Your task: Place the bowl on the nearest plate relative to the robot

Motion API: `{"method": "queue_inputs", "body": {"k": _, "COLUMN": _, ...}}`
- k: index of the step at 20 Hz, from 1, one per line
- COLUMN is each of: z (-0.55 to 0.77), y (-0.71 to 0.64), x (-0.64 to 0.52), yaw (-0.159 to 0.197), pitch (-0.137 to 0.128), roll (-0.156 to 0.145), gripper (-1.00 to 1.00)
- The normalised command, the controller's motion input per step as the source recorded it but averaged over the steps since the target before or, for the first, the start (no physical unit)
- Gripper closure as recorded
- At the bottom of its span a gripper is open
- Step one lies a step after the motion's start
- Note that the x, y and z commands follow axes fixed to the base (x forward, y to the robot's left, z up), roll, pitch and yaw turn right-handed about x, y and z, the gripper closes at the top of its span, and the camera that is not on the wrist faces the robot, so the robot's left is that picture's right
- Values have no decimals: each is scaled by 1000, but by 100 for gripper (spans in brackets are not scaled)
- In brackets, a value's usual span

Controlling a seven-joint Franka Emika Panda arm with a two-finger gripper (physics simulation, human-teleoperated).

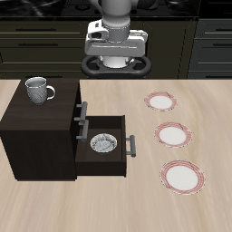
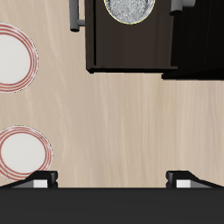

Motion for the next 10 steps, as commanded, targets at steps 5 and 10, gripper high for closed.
{"method": "queue_inputs", "body": {"k": 5, "z": -38, "y": 85, "x": 159, "yaw": 1, "pitch": 0, "roll": 5, "gripper": -100}}
{"method": "queue_inputs", "body": {"k": 10, "z": -44, "y": 149, "x": 231, "yaw": 86, "pitch": -61, "roll": 24, "gripper": -100}}
